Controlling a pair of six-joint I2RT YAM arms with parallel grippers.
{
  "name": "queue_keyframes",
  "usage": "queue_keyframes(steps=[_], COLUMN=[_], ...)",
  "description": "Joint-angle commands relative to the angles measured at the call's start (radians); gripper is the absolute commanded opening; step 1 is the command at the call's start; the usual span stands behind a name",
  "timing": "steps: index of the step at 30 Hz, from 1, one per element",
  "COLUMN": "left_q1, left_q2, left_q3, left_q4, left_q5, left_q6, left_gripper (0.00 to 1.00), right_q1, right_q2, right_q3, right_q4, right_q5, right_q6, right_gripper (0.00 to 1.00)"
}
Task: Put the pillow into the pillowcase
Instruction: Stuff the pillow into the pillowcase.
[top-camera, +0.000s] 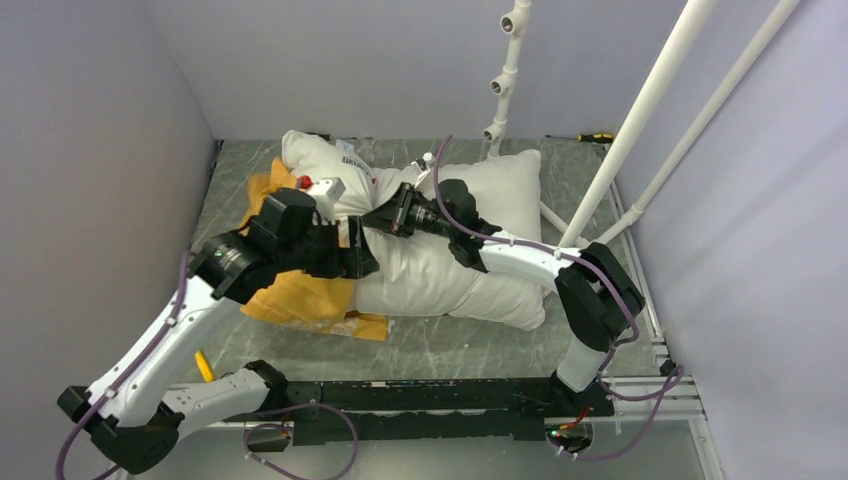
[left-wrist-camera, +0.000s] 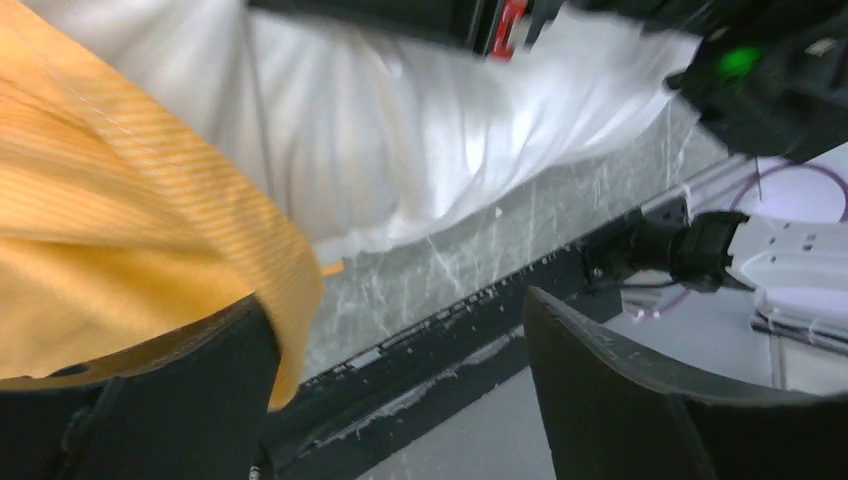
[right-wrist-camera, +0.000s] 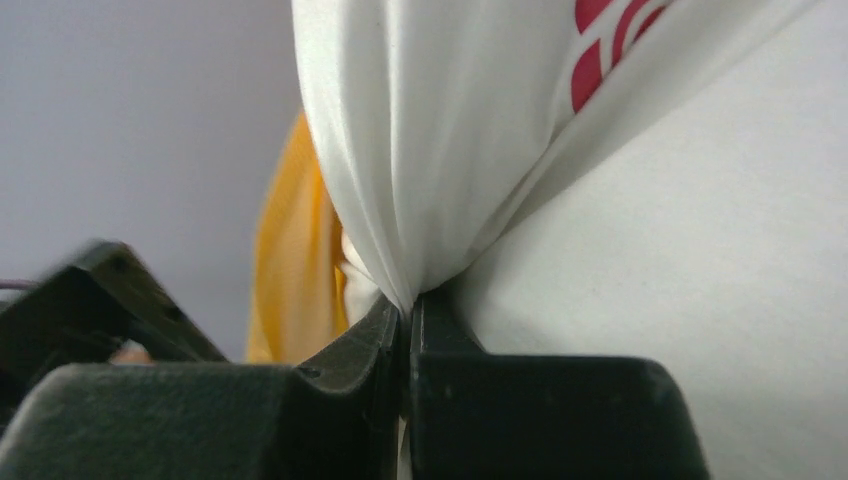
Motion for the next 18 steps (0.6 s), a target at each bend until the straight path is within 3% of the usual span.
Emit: queue_keyframes(steps=[1, 4, 7, 13, 18], left_q1=[-0.004, 0.009, 0.083, 0.445, 0.617], left_q2=[-0.026, 0.031, 0.113, 0.166, 0.164], left_q3=[0.203, 0.324, 0.414, 0.386, 0.326], left_q4=[-0.107, -0.183, -0.213, -0.126, -0.08], left_q5=[-0.2, -0.302, -0.314, -0.085, 0.064], left_q6=[-0.006, 0.038, 0.086, 0.156, 0.165], left_gripper=[0.94, 0.98, 0.98, 0.96, 0.93], right_q1=[0.02, 0.038, 0.066, 0.117, 0.154], right_q2=[-0.054, -0.086, -0.111, -0.158, -0.208], right_q3=[-0.091, -0.137, -0.147, -0.199, -0.291], right_q4=[0.069, 0.051, -0.017, -0.103, -0.134], right_q5=[-0.031, -0.019, -0.003, 0.057, 0.115], right_q6=[-0.014, -0.036, -0.093, -0.145, -0.149], right_gripper=[0.0, 0.0, 0.0, 0.0, 0.0])
